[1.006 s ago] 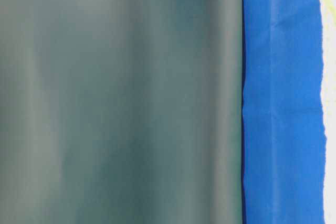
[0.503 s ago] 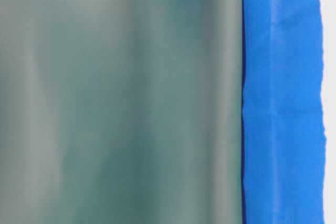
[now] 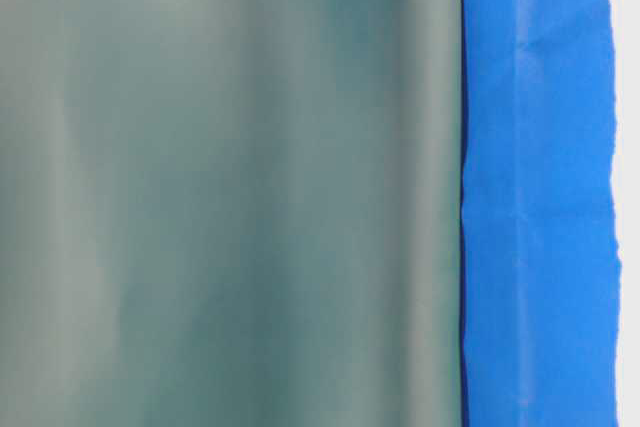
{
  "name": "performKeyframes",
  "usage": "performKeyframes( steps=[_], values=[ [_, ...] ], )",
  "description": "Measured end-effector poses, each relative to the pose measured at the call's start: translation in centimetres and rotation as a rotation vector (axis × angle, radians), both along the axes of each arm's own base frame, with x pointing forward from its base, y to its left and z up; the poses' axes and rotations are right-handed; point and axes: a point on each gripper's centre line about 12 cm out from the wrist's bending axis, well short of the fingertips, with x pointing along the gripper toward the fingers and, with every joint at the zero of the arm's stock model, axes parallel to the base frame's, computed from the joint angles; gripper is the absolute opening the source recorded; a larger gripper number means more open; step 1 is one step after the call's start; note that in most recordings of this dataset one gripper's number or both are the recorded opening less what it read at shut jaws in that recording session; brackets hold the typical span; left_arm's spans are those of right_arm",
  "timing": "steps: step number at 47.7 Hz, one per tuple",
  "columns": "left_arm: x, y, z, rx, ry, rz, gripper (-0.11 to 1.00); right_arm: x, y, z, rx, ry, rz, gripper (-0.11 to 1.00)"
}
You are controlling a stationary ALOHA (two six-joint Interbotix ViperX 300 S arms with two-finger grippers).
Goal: Fold the yellow towel.
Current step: 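Open both grippers and release the folded edge, then grasp the left and right ends of the folded strip with both grippers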
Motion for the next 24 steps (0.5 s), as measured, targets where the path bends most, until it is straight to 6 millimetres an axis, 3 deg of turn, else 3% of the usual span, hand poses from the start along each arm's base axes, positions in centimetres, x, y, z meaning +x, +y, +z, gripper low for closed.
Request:
performKeyframes(
  steps=[12, 24],
  values=[
    [0.3, 2.1, -1.0, 0.065, 0.108, 0.029, 0.58, -0.5, -2.9, -1.1, 0.004, 0.068, -0.095, 0.78],
    [0.6, 3.7, -3.9, 0.071, 0.238, 0.074, 0.58, -0.4, -3.6, -3.9, 0.012, 0.178, -0.117, 0.78]
  ],
)
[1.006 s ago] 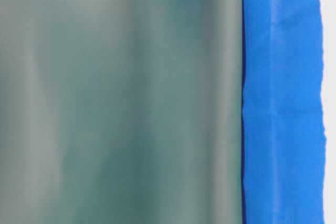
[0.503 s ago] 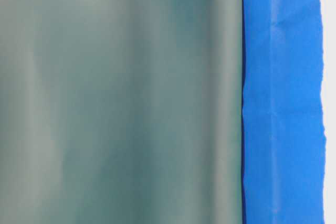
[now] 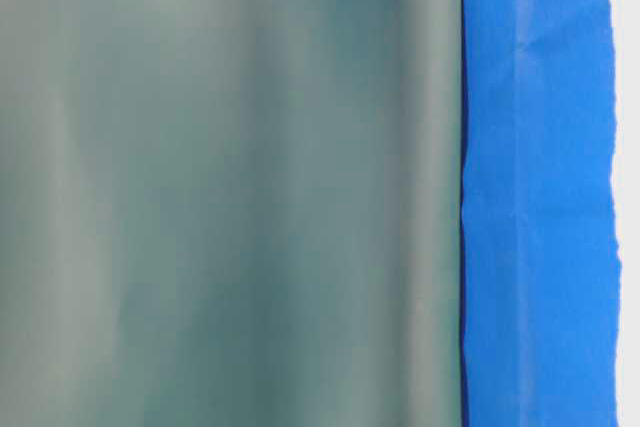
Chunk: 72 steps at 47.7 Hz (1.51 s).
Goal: Fold the yellow towel.
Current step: 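Grasp the left and right ends of the folded strip with both grippers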
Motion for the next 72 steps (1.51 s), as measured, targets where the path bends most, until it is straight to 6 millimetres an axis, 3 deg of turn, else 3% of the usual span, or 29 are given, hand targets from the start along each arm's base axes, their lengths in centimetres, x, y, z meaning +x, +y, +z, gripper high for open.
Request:
performKeyframes(
  steps=[9, 24, 27, 30, 37, 40, 60, 72],
  values=[
    [0.1, 0.1, -2.2, -0.008, 0.087, 0.003, 0.58, 0.3, -0.2, -1.4, 0.007, 0.052, -0.005, 0.78],
    [0.3, 0.3, -2.5, -0.009, 0.098, 0.011, 0.55, 0.3, -0.2, -2.3, 0.012, 0.085, -0.009, 0.71],
    [0.3, 0.4, -2.5, -0.011, 0.107, 0.013, 0.5, 0.3, -0.2, -2.4, 0.012, 0.088, -0.009, 0.63],
    [0.2, 0.5, -2.5, -0.014, 0.12, 0.019, 0.38, 0.2, -0.2, -2.4, 0.012, 0.09, -0.008, 0.53],
    [-0.1, 0.3, -2.7, -0.021, 0.163, 0.014, 0.06, 0.2, -0.1, -2.4, 0.002, 0.094, 0.009, 0.11],
    [-0.2, 0.3, -2.8, -0.024, 0.169, 0.016, 0.04, 0.3, 0.0, -2.5, -0.001, 0.096, 0.019, 0.03],
    [-0.4, 0.3, -2.1, -0.025, 0.176, 0.014, 0.04, 0.4, 0.0, -1.9, 0.001, 0.077, 0.016, 0.03],
    [0.1, 0.2, 2.4, -0.018, 0.096, 0.003, 0.04, 0.2, 0.2, 1.3, 0.007, -0.004, 0.03, 0.03]
  ],
)
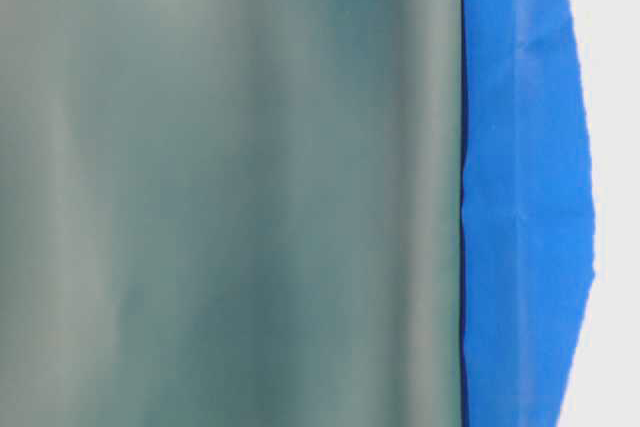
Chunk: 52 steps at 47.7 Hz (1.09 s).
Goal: Fold the yellow towel.
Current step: 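Grasp the left and right ends of the folded strip with both grippers, then lift the strip and rotate it, right gripper moving far, left near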
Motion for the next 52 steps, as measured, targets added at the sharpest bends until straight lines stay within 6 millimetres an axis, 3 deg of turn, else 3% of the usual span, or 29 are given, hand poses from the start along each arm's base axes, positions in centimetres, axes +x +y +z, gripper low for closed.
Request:
performKeyframes(
  steps=[14, 20, 36, 52],
  values=[
    [-0.4, -0.1, 5.2, 0.019, -0.151, -0.007, 0.04, -0.7, 0.3, 5.4, -0.028, -0.122, 0.056, 0.03],
    [-0.7, -0.1, 6.7, 0.025, -0.21, -0.008, 0.04, -0.8, 0.4, 6.5, -0.032, -0.142, 0.069, 0.03],
    [-1.0, -0.6, 7.4, 0.015, -0.248, -0.013, 0.04, 0.8, -0.2, 6.2, -0.044, -0.129, 0.057, 0.03],
    [0.3, -3.8, 7.3, -0.037, -0.318, -0.098, 0.04, 3.5, -5.5, 6.1, -0.092, -0.127, -0.085, 0.03]
  ],
)
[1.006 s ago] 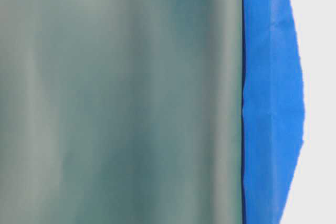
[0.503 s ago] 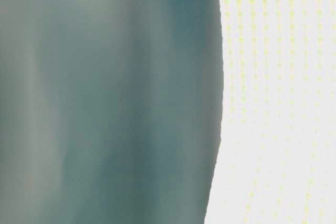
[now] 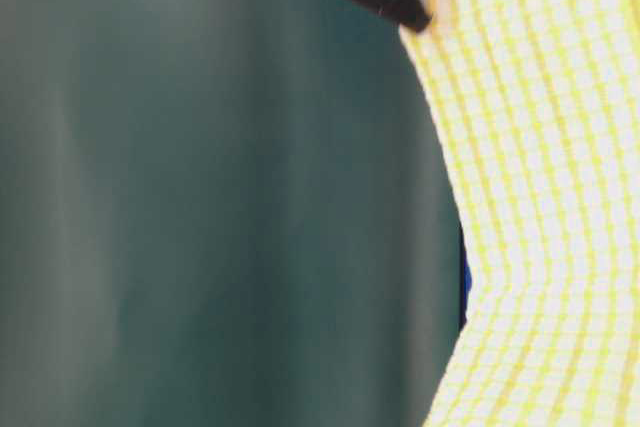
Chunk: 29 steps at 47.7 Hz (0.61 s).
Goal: Fold the yellow towel.
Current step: 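Lift the strip and rotate it, right gripper moving far, left near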
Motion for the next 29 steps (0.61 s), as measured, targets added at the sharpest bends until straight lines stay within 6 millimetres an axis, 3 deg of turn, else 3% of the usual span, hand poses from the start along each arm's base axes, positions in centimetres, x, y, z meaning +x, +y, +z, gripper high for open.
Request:
performKeyframes(
  steps=[12, 29],
  values=[
    [2.4, -2.4, -0.5, -0.003, -0.032, -0.078, 0.04, 1.8, -3.8, 0.5, -0.026, -0.028, -0.091, 0.03],
    [8.8, -5.5, -0.7, -0.002, -0.029, -0.141, 0.04, 3.2, -7.1, 1.3, -0.07, -0.056, -0.145, 0.03]
  ],
)
